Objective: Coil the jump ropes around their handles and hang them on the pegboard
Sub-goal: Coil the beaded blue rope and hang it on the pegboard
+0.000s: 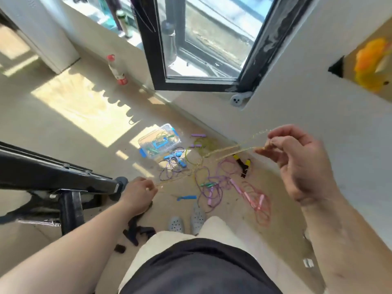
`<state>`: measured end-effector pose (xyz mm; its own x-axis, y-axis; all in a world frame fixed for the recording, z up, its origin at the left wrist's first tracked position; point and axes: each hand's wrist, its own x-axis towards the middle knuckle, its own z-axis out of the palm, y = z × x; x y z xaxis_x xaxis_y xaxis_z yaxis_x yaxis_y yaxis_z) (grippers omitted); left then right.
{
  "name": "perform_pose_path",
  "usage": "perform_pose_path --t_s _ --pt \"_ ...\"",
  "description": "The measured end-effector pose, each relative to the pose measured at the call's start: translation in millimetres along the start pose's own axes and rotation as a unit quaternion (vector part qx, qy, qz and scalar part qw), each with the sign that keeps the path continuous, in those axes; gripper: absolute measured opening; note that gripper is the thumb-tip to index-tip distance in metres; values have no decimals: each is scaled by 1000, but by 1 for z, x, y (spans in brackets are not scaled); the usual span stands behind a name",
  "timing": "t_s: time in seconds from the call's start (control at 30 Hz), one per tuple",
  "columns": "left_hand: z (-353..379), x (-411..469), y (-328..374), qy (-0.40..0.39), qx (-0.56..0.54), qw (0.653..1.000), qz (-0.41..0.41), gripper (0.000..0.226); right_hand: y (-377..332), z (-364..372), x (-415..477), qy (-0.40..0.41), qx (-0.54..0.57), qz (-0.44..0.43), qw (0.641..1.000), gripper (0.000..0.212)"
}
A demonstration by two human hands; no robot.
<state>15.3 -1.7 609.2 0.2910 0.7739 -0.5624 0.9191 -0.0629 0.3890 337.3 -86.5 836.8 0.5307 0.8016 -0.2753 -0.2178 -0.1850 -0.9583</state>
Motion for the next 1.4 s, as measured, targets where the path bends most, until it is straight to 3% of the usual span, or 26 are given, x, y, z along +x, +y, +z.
perform_pose_path --t_s 0.17,0.3,0.4,0.57,0.67,0.87,0.93,1.13,1.27,1.3,1.4 --pt "19 -18 39 -16 28 998 61 17 -20 -75 -34 91 60 -74 991 18" --pt "44 -27 74 -26 100 986 130 14 -19 -145 -62 145 80 -84 983 13" --pt "76 -35 102 -62 142 979 135 18 -20 -213 -85 169 87 -94 977 15" --pt "143 -64 196 -49 20 995 85 35 2 -353 -109 220 89 -78 968 16" --pt "172 -92 269 -37 -75 994 76 30 26 -429 -114 228 85 -34 969 14" --pt "197 -146 416 -69 -242 964 86 39 54 -523 -119 192 -4 66 979 23" --pt "199 -162 466 -91 -315 940 92 44 60 -539 -116 163 -51 102 980 38" --pt "210 -191 580 -198 -440 870 107 42 68 -545 -116 58 -111 109 986 32" --pt "218 -191 626 -293 -476 821 117 37 78 -533 -112 -68 -135 111 982 63" --pt "218 -190 635 -314 -486 807 121 37 81 -530 -110 -71 -158 112 979 57" --pt "213 -181 658 -330 -494 793 132 39 82 -522 -106 -10 -219 118 969 13"
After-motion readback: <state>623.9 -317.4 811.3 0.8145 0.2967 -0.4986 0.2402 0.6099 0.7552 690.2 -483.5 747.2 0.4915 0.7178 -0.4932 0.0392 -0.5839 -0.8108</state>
